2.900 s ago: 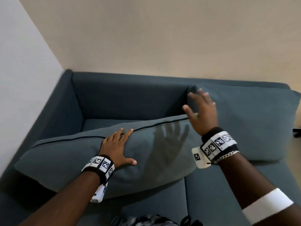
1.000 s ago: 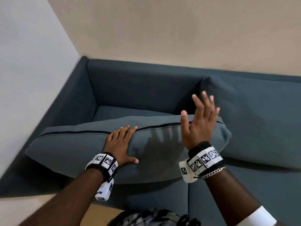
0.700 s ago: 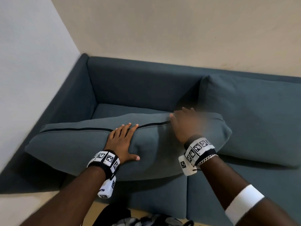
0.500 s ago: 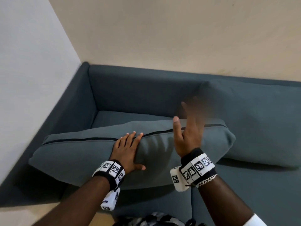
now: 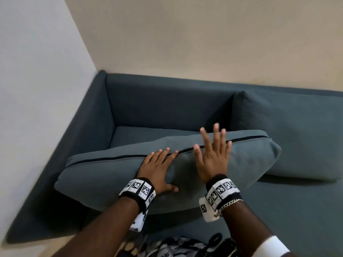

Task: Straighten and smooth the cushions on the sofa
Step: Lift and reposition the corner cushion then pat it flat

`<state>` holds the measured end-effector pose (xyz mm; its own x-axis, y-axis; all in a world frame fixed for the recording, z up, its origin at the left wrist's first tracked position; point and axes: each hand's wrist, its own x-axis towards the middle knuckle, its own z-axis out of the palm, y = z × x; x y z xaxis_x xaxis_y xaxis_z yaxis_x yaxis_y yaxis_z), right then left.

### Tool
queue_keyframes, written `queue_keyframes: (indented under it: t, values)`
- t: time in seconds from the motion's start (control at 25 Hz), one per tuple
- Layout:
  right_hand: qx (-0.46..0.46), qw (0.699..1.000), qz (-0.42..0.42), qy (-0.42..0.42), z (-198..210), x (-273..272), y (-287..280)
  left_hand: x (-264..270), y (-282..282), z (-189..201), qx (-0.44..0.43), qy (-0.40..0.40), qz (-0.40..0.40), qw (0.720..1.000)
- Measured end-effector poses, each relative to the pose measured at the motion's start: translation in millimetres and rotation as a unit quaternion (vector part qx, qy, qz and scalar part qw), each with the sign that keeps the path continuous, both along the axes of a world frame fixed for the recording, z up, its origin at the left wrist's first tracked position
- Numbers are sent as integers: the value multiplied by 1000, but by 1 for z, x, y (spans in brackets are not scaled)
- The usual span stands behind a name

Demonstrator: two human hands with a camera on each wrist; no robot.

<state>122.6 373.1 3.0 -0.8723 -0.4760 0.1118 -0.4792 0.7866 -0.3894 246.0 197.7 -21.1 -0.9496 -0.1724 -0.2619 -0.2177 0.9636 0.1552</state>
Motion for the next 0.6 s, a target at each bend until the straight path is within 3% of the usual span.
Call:
queue_keyframes:
  t: [0.04, 0.08, 0.12, 0.24, 0.36, 0.4, 0.48, 0.52, 0.56, 0.6]
  values:
    - [122, 990, 21, -74, -21, 3, 2, 3, -1, 1, -7, -4, 4, 1000]
    - [187, 973, 22, -134, -31, 0, 4, 6, -3, 4, -15, -9, 15, 1000]
    - [197, 966, 12, -165, -28, -4, 3, 10, -9, 7, -20, -8, 32, 999]
    - [20, 996, 18, -87, 18, -4, -14, 22, -37, 16, -26, -2, 76, 997]
    - [-181, 981, 27, 59, 47, 28, -36, 38, -58, 15, -21, -13, 89, 996]
    - [-165, 983, 28, 75, 39, 37, -41, 42, -60, 16, -17, -14, 91, 996]
    - [36, 998, 56, -3, 1, 48, -51, 49, -64, 15, -6, -17, 91, 996]
    - [151, 983, 68, -75, -20, 46, -47, 49, -63, 14, 0, -20, 92, 996]
    - [211, 967, 63, -131, -29, 45, -48, 53, -66, 13, 1, -28, 94, 995]
    - [215, 963, 48, -159, -24, 44, -56, 57, -74, 14, 6, -25, 99, 995]
